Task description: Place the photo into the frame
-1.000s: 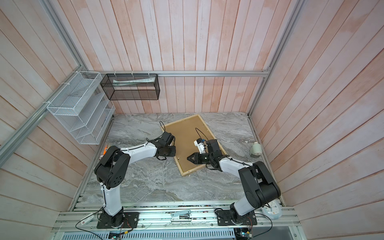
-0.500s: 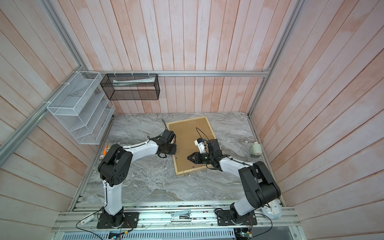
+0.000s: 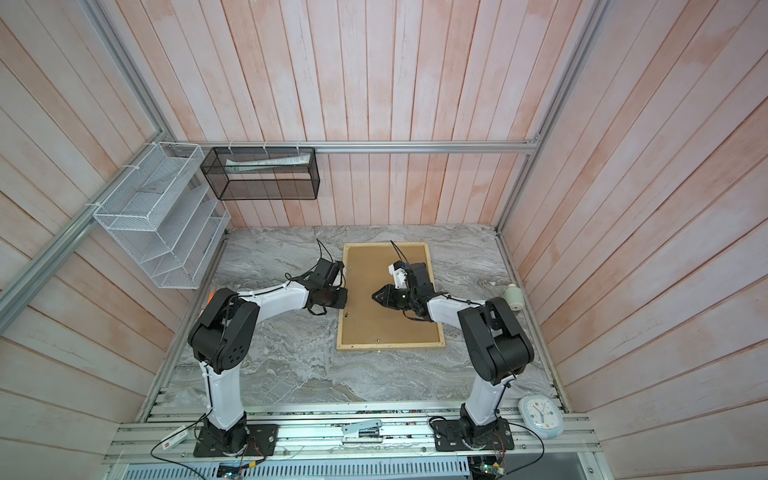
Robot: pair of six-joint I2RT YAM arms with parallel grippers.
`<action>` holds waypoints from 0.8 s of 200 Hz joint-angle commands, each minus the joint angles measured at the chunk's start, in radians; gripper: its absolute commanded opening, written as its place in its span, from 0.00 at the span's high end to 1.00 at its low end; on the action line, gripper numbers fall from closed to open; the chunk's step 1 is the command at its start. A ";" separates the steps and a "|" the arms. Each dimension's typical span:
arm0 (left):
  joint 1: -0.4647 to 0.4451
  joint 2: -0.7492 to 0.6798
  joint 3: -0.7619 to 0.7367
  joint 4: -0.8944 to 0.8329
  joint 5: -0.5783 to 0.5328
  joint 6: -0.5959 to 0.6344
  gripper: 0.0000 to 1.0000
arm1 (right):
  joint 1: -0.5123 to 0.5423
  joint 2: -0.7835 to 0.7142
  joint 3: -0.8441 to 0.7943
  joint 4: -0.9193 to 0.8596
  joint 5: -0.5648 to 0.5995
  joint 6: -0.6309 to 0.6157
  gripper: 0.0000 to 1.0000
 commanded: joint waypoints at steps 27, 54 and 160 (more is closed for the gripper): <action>-0.011 0.005 -0.081 -0.096 0.095 0.011 0.84 | 0.011 0.199 0.206 0.059 -0.008 0.121 0.73; -0.023 -0.017 -0.117 -0.080 0.094 -0.051 0.84 | 0.038 0.300 0.341 -0.023 0.034 0.133 0.74; -0.079 -0.030 -0.161 -0.061 0.009 -0.226 0.84 | 0.072 0.422 0.480 -0.025 0.095 0.249 0.74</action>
